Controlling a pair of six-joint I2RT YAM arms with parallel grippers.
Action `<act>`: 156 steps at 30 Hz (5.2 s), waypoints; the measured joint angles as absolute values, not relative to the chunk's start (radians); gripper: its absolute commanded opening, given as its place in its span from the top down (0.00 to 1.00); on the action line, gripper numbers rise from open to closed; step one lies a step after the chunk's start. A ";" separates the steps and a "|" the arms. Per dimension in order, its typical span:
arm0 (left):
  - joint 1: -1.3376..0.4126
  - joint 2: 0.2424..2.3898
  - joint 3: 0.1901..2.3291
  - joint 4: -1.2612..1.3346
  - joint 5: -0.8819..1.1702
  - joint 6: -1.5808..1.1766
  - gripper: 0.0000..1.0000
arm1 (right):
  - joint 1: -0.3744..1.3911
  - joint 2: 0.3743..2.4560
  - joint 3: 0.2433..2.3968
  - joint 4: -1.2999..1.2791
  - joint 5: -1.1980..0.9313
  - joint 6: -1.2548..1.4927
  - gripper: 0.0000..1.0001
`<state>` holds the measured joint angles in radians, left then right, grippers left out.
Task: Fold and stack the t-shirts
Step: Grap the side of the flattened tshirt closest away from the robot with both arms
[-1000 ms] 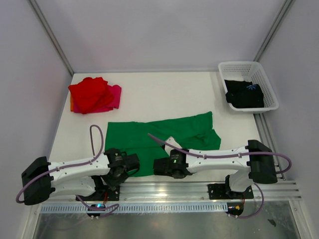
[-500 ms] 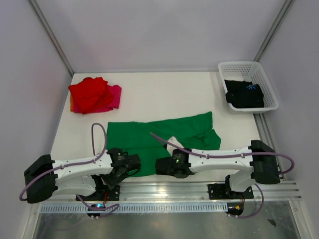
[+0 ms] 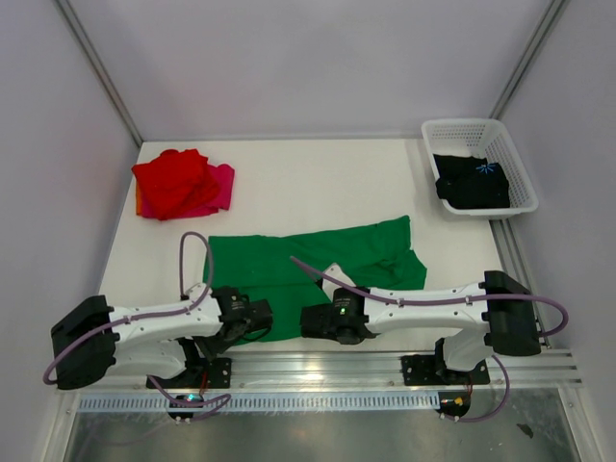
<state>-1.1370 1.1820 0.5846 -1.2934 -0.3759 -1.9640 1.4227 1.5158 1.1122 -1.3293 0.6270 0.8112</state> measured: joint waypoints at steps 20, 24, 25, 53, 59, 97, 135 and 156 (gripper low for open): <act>-1.137 1.304 0.603 -1.319 -0.438 -1.967 0.68 | 1.413 1.516 1.105 -1.329 0.627 0.811 0.97; -1.137 1.364 0.646 -1.322 -0.450 -1.967 0.66 | 1.411 1.516 1.105 -1.328 0.626 0.811 0.97; -1.137 1.372 0.651 -1.322 -0.451 -1.966 0.62 | 1.411 1.516 1.104 -1.328 0.626 0.811 0.97; -1.143 1.386 0.607 -1.262 -0.438 -1.983 0.41 | 1.410 1.490 1.082 -1.334 0.619 0.844 0.97; -1.144 1.393 0.601 -1.216 -0.463 -1.984 0.72 | 1.410 1.490 1.082 -1.334 0.619 0.846 0.97; -0.907 1.538 1.060 -1.322 -0.895 -1.956 0.40 | 1.410 1.436 1.081 -1.337 0.663 0.924 0.97; -0.434 1.657 0.995 -0.896 -0.464 -1.201 0.43 | 1.350 1.429 1.079 -1.332 0.687 0.913 0.97; -0.354 1.889 1.240 -1.094 -0.380 -1.161 0.46 | 1.320 1.398 1.048 -1.326 0.694 0.906 0.97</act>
<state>-0.3542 1.8893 1.2396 -1.0939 -0.3798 -1.1614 1.3205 1.3983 1.0485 -1.3262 0.6945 0.9058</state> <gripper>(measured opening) 0.536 0.039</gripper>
